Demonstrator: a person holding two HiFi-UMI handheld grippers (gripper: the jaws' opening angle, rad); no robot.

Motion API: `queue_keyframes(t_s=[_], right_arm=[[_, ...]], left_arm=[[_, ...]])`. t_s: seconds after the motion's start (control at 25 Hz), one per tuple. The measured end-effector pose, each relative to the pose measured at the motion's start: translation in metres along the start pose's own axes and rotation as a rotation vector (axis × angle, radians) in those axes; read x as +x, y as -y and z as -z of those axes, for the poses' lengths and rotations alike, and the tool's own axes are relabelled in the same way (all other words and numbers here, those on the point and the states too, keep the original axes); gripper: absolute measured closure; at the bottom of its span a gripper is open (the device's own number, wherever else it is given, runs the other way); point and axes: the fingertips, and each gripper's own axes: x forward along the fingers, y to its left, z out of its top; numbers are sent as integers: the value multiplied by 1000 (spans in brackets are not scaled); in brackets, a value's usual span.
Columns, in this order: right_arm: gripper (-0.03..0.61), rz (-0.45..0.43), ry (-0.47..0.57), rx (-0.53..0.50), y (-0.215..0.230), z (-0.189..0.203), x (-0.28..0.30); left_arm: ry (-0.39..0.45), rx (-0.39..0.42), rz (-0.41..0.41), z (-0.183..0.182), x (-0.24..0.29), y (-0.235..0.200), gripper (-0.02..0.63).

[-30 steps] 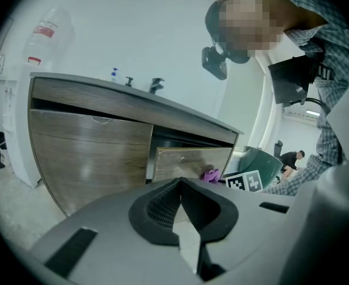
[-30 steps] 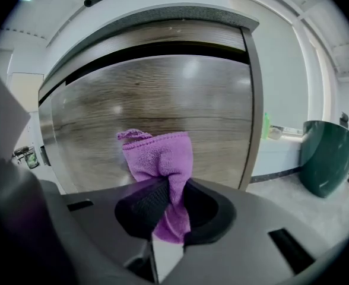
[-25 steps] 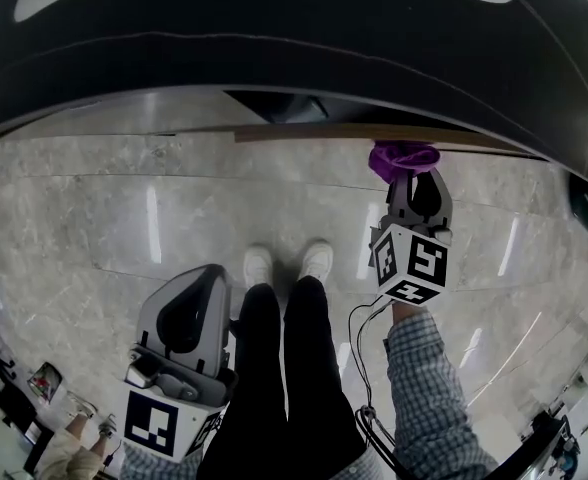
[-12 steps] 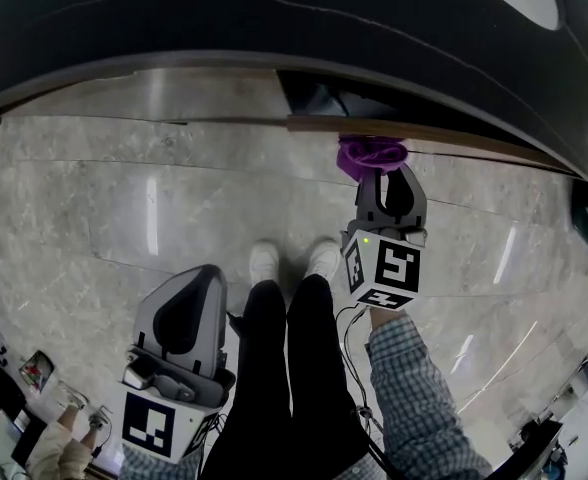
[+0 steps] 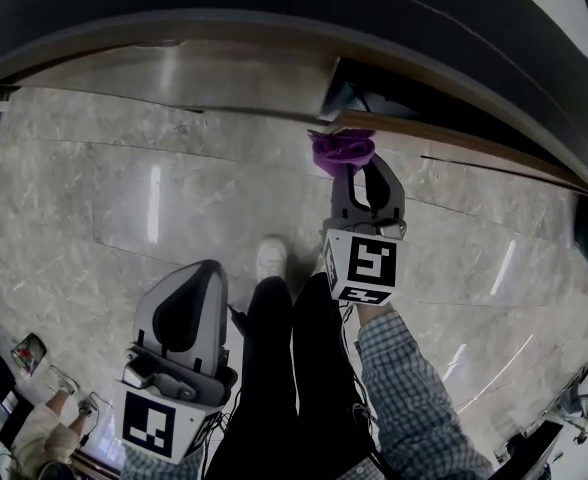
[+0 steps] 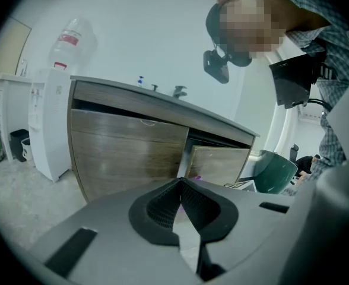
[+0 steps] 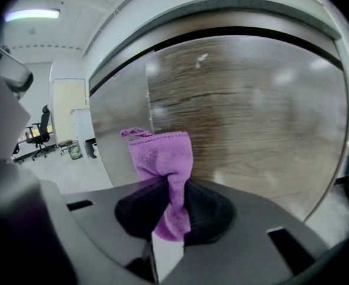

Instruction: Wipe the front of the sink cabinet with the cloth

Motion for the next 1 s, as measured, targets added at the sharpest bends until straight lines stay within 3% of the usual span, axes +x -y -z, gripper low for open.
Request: queue_keyframes(t_s=[0.24,0.4,0.6,0.72,1.0], right_arm=[[504,-44,-13,-31,-16,5,5],[503,-72,-14,-22,-24,-2,-3],[504,-81,-30,-16,-24,-17,-28],[503,-76,-42,9,-19,-35,-51],[505,-45,-24,-4,-3,-106,-101]], left_arm=[[56,-14,-12,-10,-2,-6,603],[36,-4,-20,-10,-9,-5,603],[72,7,5,-37,-12,3,603],[35,17,-10,-48,-23,6,603],[51,89,6,-101,-44,14,603]])
